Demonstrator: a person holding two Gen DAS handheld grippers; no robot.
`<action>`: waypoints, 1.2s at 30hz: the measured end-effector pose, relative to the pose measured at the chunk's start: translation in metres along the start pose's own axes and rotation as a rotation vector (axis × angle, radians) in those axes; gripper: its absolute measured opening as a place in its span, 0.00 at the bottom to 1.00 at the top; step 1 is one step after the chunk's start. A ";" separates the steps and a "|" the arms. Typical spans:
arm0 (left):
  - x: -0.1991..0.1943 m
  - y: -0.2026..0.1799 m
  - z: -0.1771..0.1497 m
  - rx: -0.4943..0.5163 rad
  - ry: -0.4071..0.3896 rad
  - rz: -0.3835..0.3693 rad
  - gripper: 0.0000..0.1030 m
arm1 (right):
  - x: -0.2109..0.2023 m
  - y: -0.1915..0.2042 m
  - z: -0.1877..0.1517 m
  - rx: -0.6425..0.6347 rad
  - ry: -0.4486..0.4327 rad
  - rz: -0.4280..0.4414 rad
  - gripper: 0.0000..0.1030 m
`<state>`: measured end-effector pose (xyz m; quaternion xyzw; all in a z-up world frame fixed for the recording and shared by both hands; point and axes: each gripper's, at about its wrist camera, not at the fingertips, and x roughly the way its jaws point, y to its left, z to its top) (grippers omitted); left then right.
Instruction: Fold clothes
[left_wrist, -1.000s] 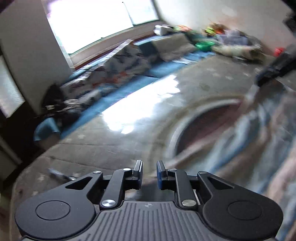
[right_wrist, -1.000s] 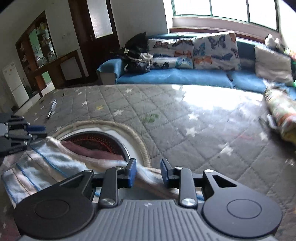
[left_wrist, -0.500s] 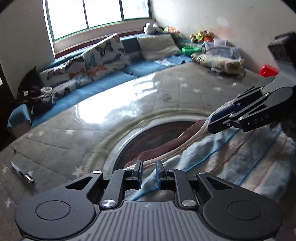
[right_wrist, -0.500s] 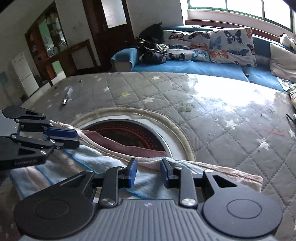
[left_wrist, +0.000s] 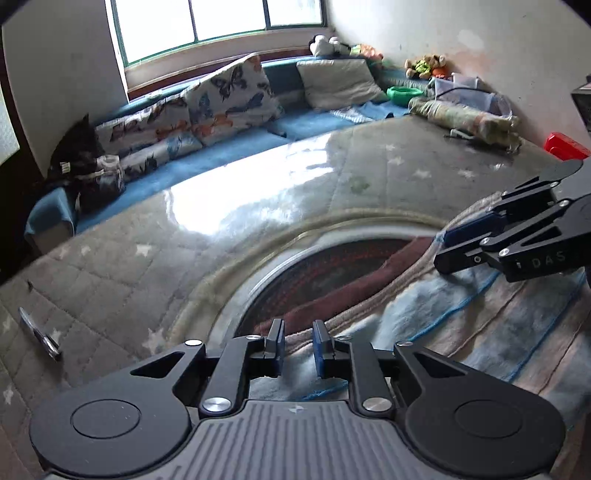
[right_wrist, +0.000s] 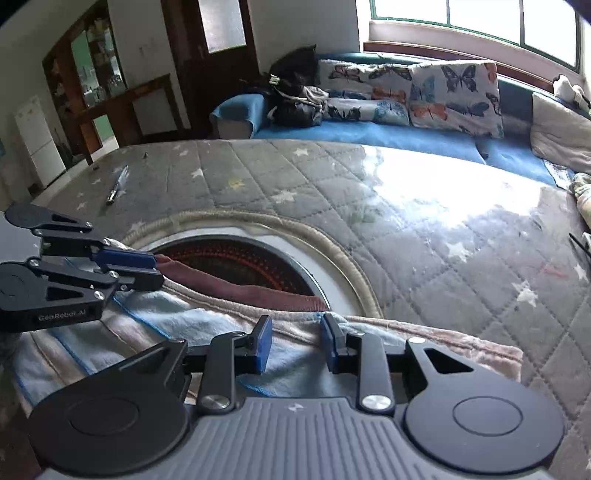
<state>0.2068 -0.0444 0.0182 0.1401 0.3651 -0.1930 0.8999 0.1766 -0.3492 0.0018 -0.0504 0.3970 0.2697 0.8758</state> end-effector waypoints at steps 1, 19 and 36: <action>0.001 0.000 0.000 -0.004 0.004 0.002 0.18 | -0.001 0.002 0.000 -0.006 -0.004 0.004 0.27; 0.003 -0.013 0.001 -0.053 0.023 -0.065 0.19 | -0.008 0.051 -0.014 -0.152 0.017 0.092 0.34; -0.041 -0.027 -0.021 -0.073 -0.061 0.013 0.41 | -0.078 0.073 -0.086 -0.161 -0.023 0.159 0.44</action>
